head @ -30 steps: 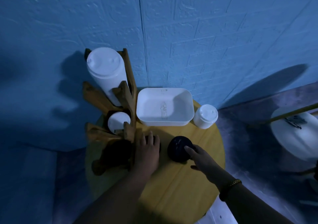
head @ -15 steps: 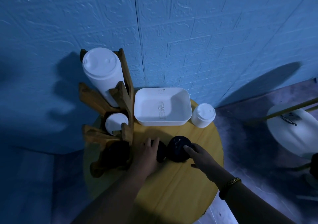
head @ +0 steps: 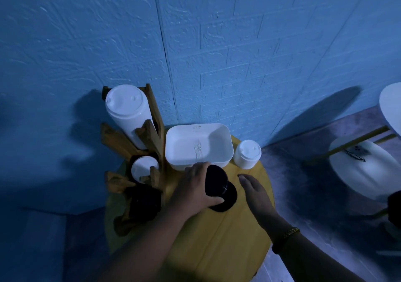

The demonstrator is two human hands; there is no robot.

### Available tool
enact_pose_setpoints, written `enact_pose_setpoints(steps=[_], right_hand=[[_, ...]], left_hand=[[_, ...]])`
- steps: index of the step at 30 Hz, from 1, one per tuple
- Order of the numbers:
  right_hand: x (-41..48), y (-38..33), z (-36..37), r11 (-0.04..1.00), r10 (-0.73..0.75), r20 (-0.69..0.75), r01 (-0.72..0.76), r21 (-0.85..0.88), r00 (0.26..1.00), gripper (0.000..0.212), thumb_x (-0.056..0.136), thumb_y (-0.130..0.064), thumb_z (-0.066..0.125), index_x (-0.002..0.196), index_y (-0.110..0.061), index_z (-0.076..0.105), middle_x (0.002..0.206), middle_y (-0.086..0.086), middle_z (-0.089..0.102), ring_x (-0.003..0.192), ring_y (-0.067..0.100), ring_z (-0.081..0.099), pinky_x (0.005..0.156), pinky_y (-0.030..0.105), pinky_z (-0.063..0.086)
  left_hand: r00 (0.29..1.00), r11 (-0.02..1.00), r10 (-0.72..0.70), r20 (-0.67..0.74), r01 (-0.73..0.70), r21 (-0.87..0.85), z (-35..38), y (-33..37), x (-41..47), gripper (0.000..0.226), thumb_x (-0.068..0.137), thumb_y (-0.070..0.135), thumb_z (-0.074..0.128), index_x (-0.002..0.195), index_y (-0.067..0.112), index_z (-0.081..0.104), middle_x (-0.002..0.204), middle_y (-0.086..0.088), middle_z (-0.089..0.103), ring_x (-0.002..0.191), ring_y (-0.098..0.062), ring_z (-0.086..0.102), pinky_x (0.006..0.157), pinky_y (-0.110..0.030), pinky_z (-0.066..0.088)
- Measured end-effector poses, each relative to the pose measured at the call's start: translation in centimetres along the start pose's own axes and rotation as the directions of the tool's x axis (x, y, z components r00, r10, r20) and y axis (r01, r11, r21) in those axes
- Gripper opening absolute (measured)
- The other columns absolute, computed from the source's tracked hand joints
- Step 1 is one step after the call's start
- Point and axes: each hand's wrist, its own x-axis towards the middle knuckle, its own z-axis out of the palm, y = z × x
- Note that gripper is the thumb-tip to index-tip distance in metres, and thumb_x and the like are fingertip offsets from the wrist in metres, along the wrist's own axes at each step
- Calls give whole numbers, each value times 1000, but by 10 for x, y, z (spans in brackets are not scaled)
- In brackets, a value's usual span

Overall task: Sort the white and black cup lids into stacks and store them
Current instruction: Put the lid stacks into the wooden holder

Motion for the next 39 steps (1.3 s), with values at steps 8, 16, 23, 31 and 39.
enact_pose_setpoints(steps=[8, 16, 23, 31, 39], right_hand=[[-8, -19, -18, 990, 17, 195, -44, 137, 981, 29, 101, -40, 51, 113, -25, 71, 105, -5, 75, 100, 12, 68, 84, 31, 49], [-7, -2, -15, 999, 25, 116, -30, 44, 993, 23, 103, -35, 49, 103, -28, 72, 98, -3, 75, 97, 13, 68, 79, 28, 54], [-3, 17, -6, 994, -52, 111, 62, -92, 992, 67, 94, -56, 40, 92, 6, 64, 94, 31, 63, 90, 47, 59, 83, 60, 49], [-7, 20, 3, 979, 27, 54, -16, -204, 998, 31, 102, -40, 47, 113, -20, 68, 100, -11, 68, 91, 0, 62, 81, 26, 53], [0, 28, -8, 813, -205, 336, 351, -465, 919, 108, 76, -49, 77, 156, -43, 4, 162, -22, -6, 145, 1, 8, 114, 25, 34]], left_hand=[[997, 983, 12, 76, 2, -184, 12, 12, 5, 123, 70, 53, 87, 160, 32, 7, 158, 8, 24, 146, -13, 20, 115, -29, 27], [997, 973, -35, 66, 49, -227, 25, -4, -1, 100, 72, 47, 87, 154, 36, 30, 136, 20, 34, 138, -8, 32, 110, -25, 31], [987, 970, -79, 139, 108, -217, 41, -8, 1, 101, 75, 50, 85, 156, 32, 28, 151, 9, 41, 140, -12, 36, 106, -23, 32], [949, 939, -73, 306, 168, -299, 37, -19, 9, 108, 76, 41, 85, 155, 45, 12, 155, 15, 36, 137, -9, 40, 103, -26, 41], [936, 957, -27, 351, 126, -262, 44, -25, 15, 124, 74, 41, 90, 160, 40, 0, 163, 17, 28, 147, -13, 33, 113, -32, 37]])
